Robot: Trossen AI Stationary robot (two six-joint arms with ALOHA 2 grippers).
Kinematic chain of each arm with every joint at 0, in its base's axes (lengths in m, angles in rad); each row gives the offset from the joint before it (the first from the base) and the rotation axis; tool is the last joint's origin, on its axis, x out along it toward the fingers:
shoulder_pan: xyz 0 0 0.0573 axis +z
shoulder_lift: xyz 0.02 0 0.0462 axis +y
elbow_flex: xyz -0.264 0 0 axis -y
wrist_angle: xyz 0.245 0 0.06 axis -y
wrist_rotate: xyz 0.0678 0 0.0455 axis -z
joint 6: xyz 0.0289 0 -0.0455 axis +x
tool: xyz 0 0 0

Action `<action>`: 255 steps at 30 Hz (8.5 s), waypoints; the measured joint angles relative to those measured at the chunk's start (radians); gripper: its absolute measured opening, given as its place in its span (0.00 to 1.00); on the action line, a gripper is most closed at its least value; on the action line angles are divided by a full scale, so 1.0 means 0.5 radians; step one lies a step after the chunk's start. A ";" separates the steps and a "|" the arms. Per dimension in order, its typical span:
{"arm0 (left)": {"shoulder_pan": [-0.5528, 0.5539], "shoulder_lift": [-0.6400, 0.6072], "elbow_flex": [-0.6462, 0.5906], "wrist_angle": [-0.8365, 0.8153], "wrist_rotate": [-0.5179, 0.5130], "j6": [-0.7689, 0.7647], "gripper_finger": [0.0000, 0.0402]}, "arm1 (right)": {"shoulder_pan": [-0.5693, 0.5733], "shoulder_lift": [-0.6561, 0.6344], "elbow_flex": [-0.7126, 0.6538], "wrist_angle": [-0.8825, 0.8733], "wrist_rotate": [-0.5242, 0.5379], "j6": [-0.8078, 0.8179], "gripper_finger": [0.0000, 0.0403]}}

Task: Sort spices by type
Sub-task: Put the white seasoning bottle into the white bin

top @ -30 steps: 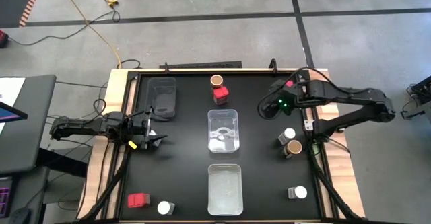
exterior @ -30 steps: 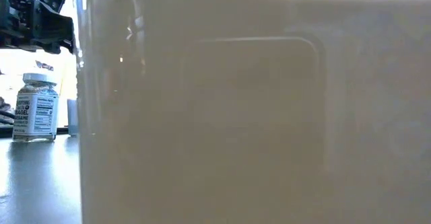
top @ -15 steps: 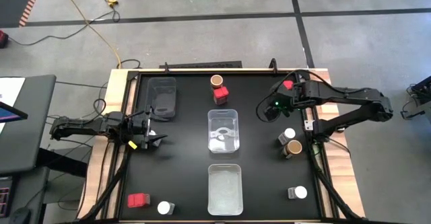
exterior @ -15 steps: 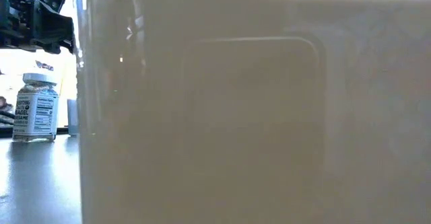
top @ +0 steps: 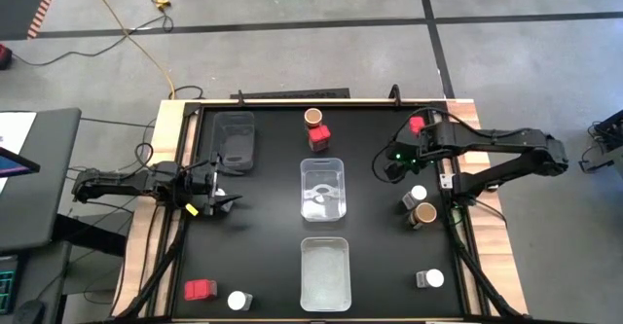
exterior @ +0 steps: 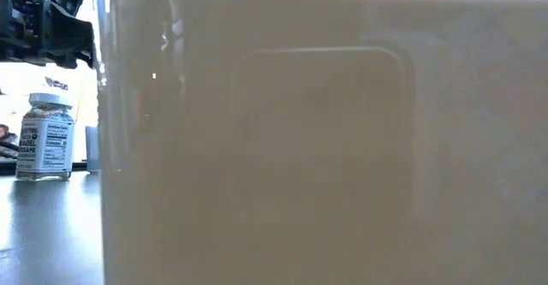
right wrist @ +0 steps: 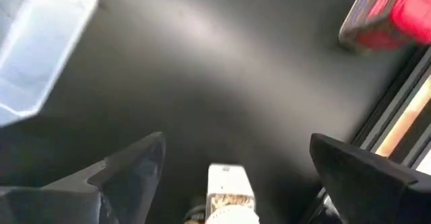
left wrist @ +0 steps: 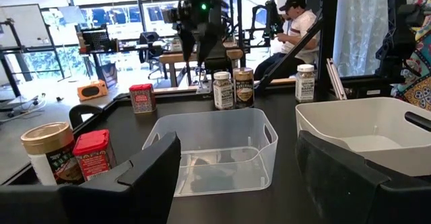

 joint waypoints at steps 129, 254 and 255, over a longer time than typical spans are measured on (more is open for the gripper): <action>0.000 0.001 0.000 0.001 0.000 0.000 0.70 | 0.821 0.553 0.926 -0.386 -0.245 -0.044 0.56; 0.000 0.001 0.000 0.001 0.000 0.000 0.70 | 1.161 2.419 2.412 -0.341 -0.239 -0.845 0.58; 0.000 0.001 0.000 0.001 0.000 0.000 0.70 | 1.161 2.419 2.412 -0.352 -0.219 -0.846 0.58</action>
